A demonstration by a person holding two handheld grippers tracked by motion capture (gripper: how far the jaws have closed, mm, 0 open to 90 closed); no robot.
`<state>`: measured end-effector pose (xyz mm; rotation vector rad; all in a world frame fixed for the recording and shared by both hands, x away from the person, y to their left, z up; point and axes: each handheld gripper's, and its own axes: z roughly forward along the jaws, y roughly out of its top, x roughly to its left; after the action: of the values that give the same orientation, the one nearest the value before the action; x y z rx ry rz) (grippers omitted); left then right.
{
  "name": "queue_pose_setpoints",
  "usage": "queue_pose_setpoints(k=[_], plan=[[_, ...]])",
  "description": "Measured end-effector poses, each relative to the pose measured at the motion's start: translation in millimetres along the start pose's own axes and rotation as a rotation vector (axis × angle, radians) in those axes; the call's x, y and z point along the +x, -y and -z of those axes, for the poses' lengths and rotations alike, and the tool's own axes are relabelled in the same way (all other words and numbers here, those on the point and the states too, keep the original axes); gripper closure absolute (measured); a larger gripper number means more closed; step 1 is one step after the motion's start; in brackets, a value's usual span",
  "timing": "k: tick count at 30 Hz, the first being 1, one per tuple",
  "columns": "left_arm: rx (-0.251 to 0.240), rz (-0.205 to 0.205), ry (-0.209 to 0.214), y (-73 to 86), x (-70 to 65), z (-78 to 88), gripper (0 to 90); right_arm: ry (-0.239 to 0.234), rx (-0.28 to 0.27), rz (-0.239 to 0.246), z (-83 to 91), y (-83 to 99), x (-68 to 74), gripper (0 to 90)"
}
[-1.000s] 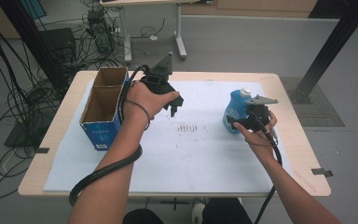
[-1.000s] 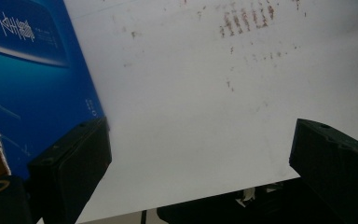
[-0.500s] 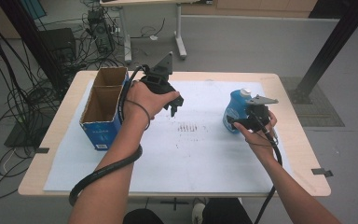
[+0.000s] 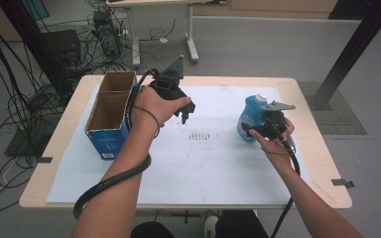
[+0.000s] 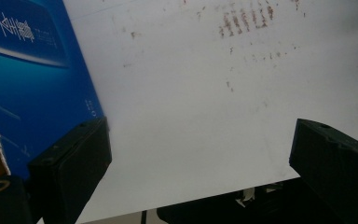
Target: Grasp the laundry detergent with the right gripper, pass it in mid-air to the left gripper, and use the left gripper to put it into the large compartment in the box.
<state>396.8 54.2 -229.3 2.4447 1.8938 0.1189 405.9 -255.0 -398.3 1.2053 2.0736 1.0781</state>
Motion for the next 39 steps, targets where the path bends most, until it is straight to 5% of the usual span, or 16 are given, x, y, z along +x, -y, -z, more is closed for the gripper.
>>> queue_pose_setpoints(k=[25,39], plan=[[-0.005,-0.005,-0.01,-1.2,-2.0,3.1,6.0,-0.011,-0.001,0.006,-6.6,0.9,-4.3,39.8],[-0.006,-0.007,-0.013,-1.4,-2.5,5.9,6.0,-0.018,-0.004,-0.001,-6.4,1.2,-4.6,41.3]])
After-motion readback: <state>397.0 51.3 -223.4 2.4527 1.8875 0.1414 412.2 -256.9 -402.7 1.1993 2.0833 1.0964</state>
